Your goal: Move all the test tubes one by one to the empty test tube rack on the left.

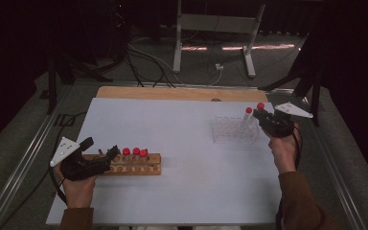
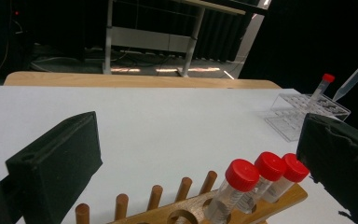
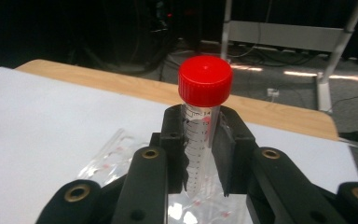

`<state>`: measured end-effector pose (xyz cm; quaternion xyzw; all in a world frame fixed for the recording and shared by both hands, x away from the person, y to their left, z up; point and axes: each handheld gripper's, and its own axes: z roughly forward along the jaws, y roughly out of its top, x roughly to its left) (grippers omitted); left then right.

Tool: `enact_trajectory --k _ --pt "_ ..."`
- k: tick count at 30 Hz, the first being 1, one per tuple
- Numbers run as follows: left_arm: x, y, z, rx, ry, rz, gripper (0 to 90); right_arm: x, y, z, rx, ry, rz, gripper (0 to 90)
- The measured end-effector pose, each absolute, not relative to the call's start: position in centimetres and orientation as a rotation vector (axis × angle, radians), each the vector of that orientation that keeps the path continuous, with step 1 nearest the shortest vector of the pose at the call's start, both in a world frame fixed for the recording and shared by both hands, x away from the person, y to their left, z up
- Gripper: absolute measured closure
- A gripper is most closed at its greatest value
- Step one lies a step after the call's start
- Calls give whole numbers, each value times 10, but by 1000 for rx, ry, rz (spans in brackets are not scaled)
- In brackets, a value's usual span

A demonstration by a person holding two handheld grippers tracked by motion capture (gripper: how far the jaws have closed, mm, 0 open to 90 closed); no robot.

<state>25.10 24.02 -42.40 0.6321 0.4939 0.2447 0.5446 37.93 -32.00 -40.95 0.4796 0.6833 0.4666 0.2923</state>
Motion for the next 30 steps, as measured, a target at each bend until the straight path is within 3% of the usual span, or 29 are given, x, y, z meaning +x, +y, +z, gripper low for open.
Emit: enact_trajectory --k 14,30 --pt "248 231 -409 1506 1147 573 6 353 -302 -414 1209 1956 1291 745" --pt "256 176 -383 1603 1049 560 22 321 -283 -422 1113 2069 1385 745"
